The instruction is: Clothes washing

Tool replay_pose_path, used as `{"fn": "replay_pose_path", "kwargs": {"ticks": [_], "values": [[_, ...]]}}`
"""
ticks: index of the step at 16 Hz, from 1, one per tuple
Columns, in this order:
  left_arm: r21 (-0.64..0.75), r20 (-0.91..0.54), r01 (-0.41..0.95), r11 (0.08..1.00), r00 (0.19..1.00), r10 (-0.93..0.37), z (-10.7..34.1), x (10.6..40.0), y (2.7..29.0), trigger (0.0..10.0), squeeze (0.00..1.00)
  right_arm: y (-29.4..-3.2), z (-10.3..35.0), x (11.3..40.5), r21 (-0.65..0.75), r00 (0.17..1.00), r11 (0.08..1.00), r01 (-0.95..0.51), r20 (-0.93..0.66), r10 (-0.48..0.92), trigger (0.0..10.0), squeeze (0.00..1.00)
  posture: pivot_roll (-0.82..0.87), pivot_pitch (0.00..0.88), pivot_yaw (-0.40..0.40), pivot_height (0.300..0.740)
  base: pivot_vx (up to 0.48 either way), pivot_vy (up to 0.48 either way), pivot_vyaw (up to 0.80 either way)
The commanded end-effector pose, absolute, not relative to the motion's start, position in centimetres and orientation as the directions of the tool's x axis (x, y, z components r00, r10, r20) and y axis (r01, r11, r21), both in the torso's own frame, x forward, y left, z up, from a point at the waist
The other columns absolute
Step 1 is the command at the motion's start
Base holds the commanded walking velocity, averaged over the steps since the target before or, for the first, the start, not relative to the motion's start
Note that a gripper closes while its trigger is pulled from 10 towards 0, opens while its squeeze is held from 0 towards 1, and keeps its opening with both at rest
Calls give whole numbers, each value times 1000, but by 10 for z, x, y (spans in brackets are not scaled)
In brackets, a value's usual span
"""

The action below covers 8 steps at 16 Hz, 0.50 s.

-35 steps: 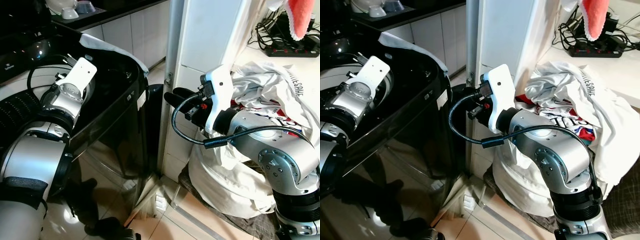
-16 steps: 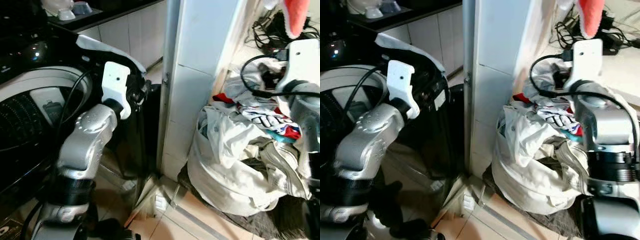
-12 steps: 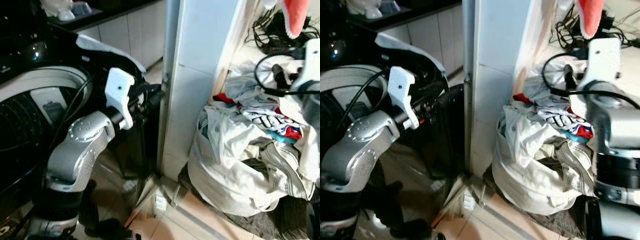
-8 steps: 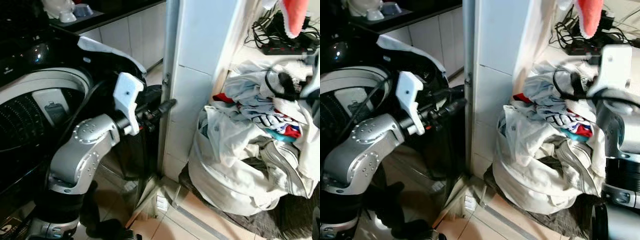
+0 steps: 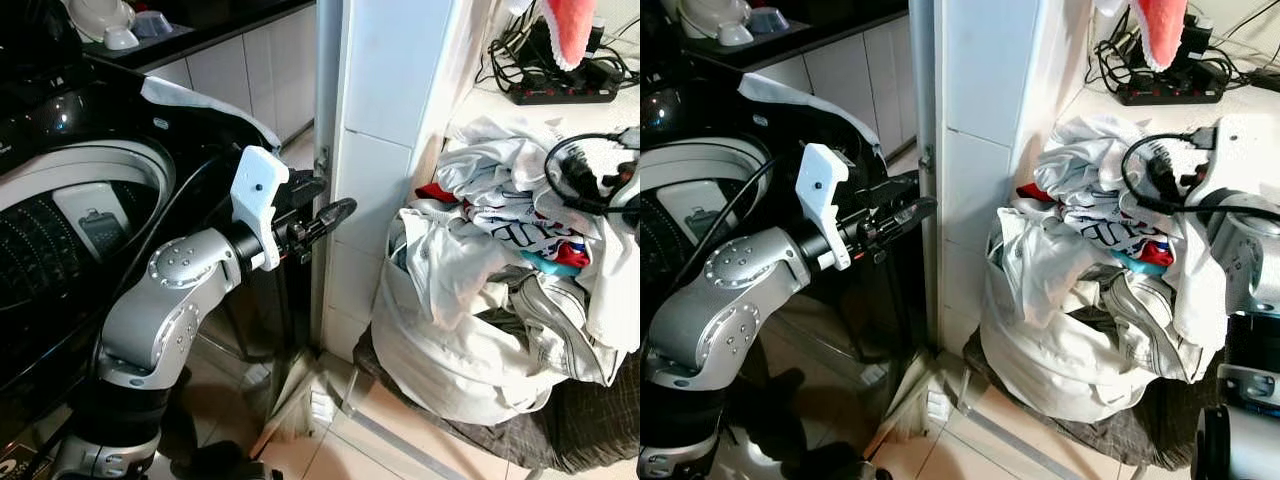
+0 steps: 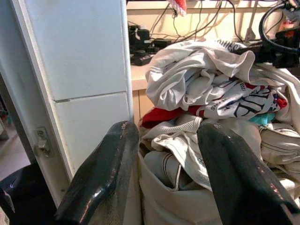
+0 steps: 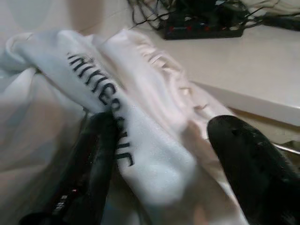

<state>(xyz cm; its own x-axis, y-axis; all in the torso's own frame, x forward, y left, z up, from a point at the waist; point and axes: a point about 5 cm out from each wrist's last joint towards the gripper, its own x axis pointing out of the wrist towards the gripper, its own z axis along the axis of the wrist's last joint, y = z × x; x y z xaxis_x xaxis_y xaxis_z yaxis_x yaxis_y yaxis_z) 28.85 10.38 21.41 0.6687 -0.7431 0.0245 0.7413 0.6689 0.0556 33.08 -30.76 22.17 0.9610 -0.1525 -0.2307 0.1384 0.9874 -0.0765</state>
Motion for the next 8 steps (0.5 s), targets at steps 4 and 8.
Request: {"fn": "replay_pose_path", "kwargs": {"ticks": [4,8], "values": [[84,20,725,684,685,-729,217,290,107,10000,0,-313,211,329,-51,938,991,124,-318,-134,0,0,-10,0,2,740,0,0,0],[93,30,716,692,693,-720,219,291,107,10000,0,-316,217,328,-29,945,991,134,-296,-137,0,0,-15,0,12,740,0,0,0]]}}
